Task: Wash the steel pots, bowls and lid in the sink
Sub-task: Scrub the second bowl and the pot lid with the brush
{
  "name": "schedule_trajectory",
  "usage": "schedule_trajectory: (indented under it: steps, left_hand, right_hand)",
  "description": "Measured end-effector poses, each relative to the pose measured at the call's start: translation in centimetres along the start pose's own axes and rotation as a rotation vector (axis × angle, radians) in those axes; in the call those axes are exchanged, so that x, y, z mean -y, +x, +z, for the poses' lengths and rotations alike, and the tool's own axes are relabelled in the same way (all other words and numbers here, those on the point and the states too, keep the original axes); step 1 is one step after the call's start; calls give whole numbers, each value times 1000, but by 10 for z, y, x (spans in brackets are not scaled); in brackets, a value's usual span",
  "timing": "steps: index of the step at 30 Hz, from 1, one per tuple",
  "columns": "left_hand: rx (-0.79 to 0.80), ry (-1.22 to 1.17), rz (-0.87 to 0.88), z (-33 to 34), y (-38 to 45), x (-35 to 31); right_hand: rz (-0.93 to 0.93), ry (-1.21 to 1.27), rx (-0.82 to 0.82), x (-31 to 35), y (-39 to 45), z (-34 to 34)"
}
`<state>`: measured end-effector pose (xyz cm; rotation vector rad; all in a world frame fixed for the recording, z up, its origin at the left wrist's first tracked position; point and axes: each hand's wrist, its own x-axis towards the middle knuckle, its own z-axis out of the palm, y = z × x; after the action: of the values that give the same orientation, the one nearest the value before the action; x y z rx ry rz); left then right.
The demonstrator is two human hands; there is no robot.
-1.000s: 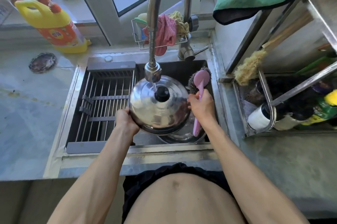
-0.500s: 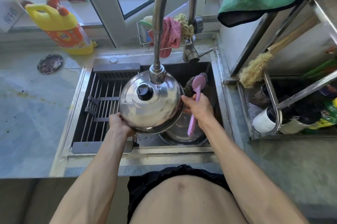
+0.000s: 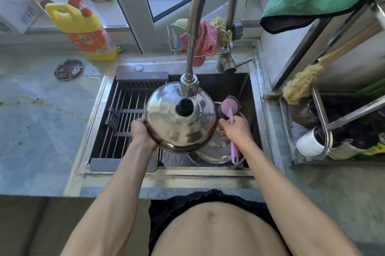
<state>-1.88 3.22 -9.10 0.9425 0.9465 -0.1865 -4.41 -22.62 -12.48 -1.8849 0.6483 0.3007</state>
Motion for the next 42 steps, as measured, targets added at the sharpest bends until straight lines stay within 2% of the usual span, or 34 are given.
schedule_trajectory:
  steps: [6,9,12,16,20,26,35,42]
  left_hand:
    - [-3,268,148,18,6,11]
    - [71,553,279,29,-5,16]
    - [232,810,401,35,-10,20]
    - [312,1015,425,46,-9,23]
    - [334,1076,372,57,-10,25]
    - [315,1029,299,60,-13,30]
    - [187,844,229,47,-11,38]
    - [185,814,174,53,-10,39]
  right_hand:
    - [-14,-196,-6,-4,-5,-28]
    - [-21,-344,-30,-4,-5,-40]
    - [-33,-496,-72,-2,-1,-49]
    - [-82,-585,-83,11,11,-54]
    - [-54,-571,-6,37,29,-54]
    - [-8,-370,105,86,61,-49]
    - [6,-209,119,129,98,-47]
    - [-20,-148,62,140,122,-43]
